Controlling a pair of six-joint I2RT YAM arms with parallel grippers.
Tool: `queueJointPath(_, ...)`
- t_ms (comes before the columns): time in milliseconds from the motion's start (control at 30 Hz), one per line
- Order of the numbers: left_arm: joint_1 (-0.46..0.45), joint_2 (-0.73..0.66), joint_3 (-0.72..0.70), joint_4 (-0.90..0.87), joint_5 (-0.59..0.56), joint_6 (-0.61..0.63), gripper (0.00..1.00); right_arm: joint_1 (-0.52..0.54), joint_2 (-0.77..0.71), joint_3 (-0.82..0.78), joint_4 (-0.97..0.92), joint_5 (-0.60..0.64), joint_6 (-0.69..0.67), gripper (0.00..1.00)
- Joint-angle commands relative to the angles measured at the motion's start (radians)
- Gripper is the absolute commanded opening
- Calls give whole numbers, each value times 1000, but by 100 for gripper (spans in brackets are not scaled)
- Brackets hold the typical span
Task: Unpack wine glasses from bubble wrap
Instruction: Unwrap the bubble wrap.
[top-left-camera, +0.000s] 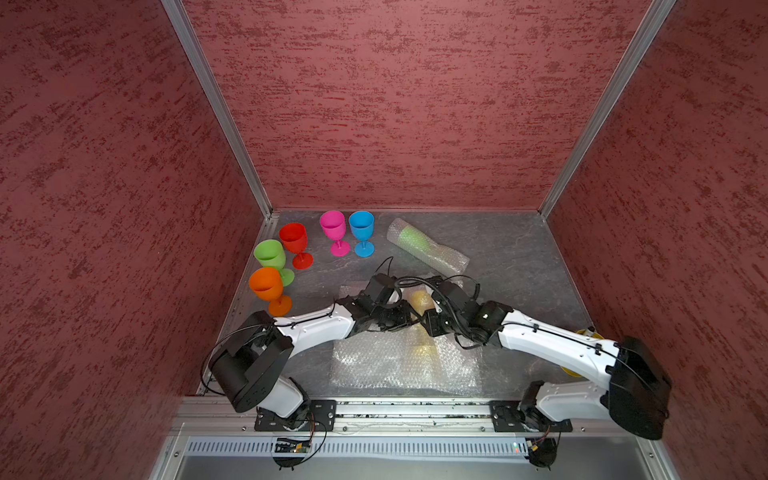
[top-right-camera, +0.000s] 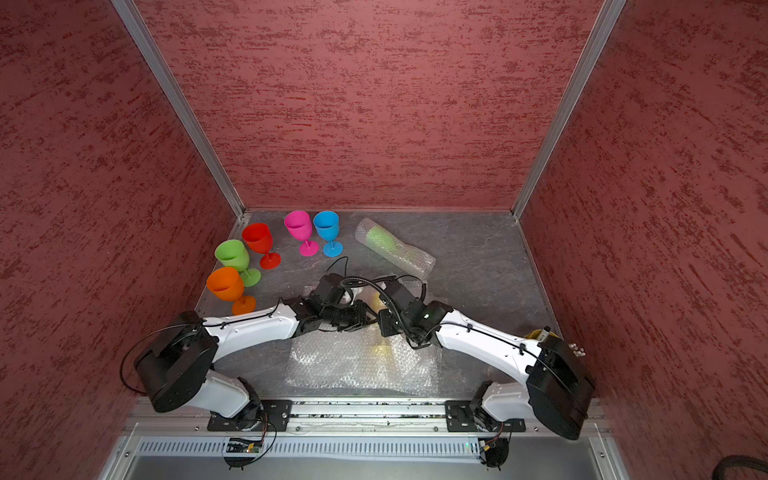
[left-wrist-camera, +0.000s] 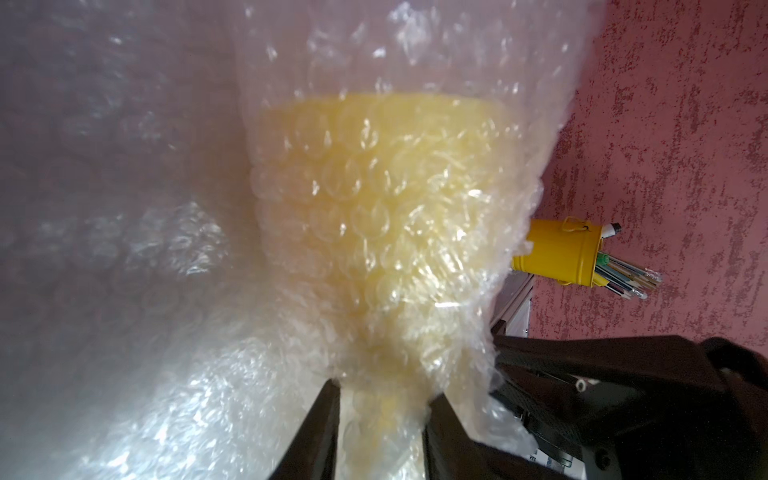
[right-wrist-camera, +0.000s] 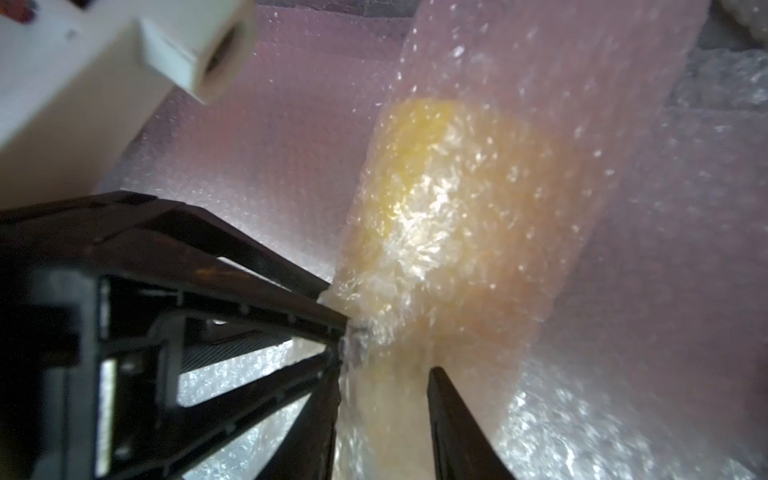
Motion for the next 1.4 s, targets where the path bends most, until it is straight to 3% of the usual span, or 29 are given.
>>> queueJointPath(0, 0, 12, -2, 39, 18, -1, 29, 18, 11, 19, -45, 90, -7, 32)
queueJointPath(100, -1, 14, 1, 46, 25, -7, 21, 21, -1, 31, -56, 113, -8, 23)
queueJointPath(367, 5, -58, 10, 0, 32, -2, 0, 24, -81, 62, -47, 119, -8, 14)
queueJointPath(500, 19, -165, 11, -85, 1, 29, 0, 24, -134, 56, -33, 125, 2, 10)
queueJointPath(567, 30, -222, 17, -146, -12, 53, 0, 24, -165, 56, -27, 134, 8, 0)
queueJointPath(733, 68, -349, 13, -273, 2, 97, 0, 24, -203, 61, -11, 158, 18, 0)
queueJointPath(933, 181, -479, -40, -368, 62, 117, 0, 24, -273, 7, 69, 201, 84, 0)
queueJointPath(1100, 236, -498, -28, -442, 60, 186, 0, 24, -340, -70, 131, 248, 127, 0)
queueJointPath(1367, 227, -467, -3, -442, 34, 219, 0, 24, -443, -207, 161, 275, 167, 0)
